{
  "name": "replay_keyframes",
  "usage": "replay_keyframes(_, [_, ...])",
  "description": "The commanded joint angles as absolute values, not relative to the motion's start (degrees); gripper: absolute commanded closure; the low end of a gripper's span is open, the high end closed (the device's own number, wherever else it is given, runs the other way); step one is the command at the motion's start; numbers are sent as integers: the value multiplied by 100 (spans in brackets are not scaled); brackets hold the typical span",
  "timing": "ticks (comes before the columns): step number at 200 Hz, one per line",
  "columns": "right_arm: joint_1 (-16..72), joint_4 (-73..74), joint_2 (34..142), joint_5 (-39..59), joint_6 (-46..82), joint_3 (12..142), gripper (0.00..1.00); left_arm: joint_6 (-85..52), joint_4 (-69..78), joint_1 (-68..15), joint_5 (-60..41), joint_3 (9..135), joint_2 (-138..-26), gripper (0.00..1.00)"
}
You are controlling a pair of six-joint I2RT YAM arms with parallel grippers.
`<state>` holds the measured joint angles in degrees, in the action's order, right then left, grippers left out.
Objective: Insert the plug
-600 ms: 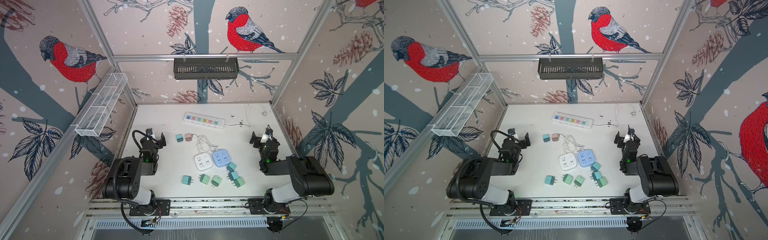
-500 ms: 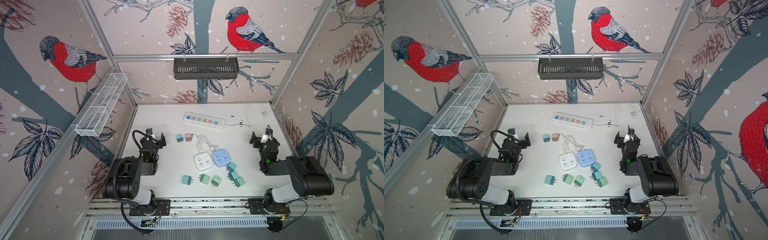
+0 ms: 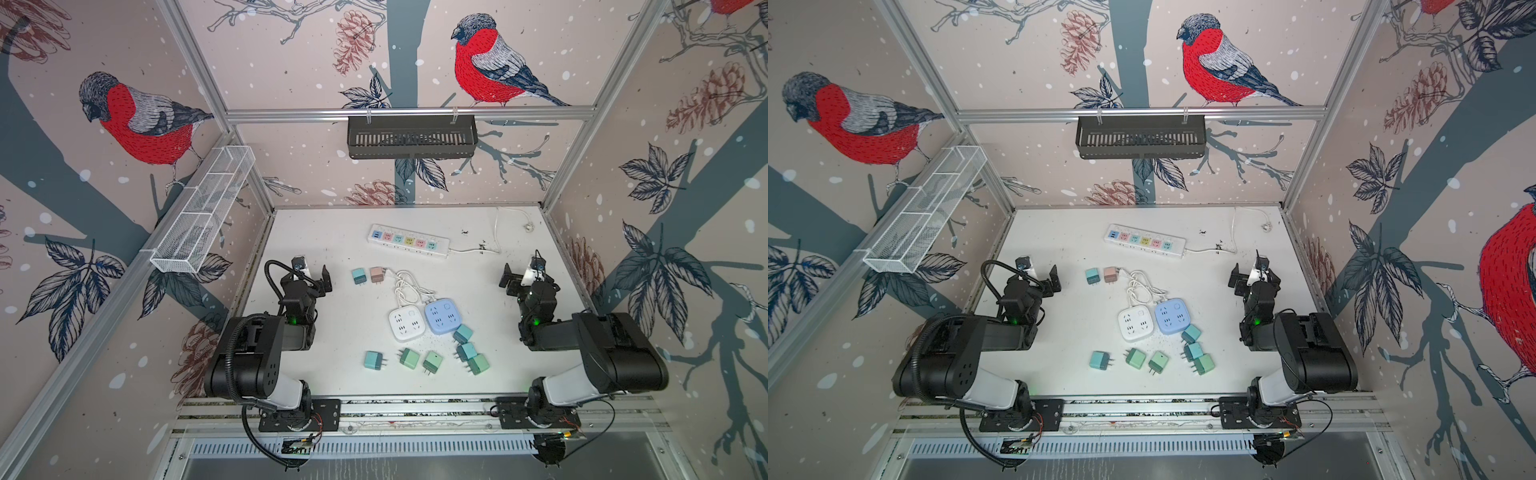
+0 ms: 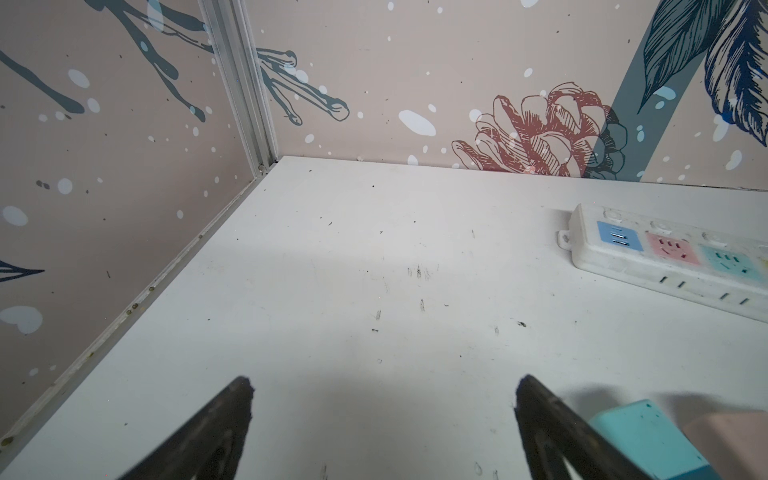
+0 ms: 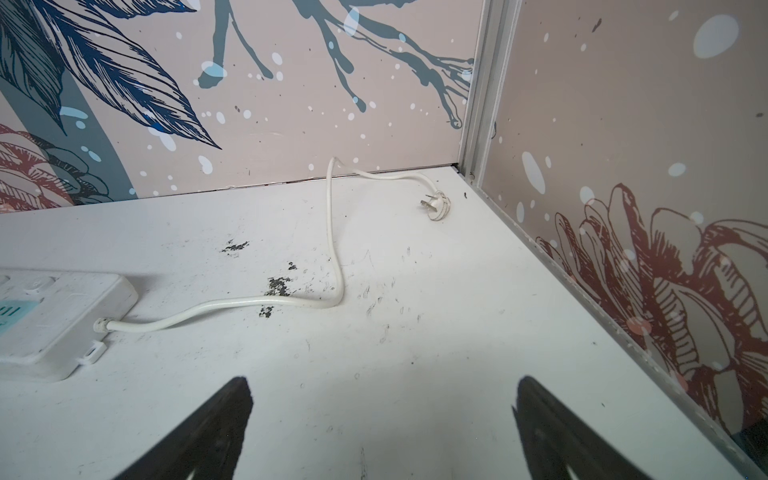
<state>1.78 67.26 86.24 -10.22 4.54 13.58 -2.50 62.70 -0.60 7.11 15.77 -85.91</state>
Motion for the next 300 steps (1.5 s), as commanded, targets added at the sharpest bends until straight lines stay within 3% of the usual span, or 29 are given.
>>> replay_keyframes(1, [176,6843,8604,-1074,448,1354,0,-221,6419,-64,703,1600,-8596,2])
replay_keyframes(103, [192,6902,8485,-880,293,1367,0,-115,6544,-66,698,1604,-8559,2])
replay_keyframes(145, [261,4393,7694,-1843,648,2284,0,-343,4748,-72,749,2143,-7737,2])
replay_keyframes(168, [87,3288,7655,-1497,1109,2917,0,-696,4126,-71,934,2325,-7170,2])
replay_keyframes(182, [19,2491,7672,-1401,1755,3396,0,-925,3699,-74,921,2443,-6770,2])
replay_keyframes(195, [9,909,7863,-1712,2565,4271,0,-1157,3130,-77,897,2660,-6446,2])
replay_keyframes(208, [3,307,8065,-2098,2980,4647,0,-1443,2346,-74,864,3001,-6173,2])
replay_keyframes(235, [-360,614,7804,-279,3257,4348,0,-2104,847,-77,932,3582,-5680,2])
replay_keyframes(263, [211,527,6763,-786,3557,4047,0,-3119,-164,-74,1380,3735,-4952,2])
replay_keyframes(300, [1551,257,5429,-1470,3696,3674,0,-4065,-290,-62,1518,3153,-3758,2])
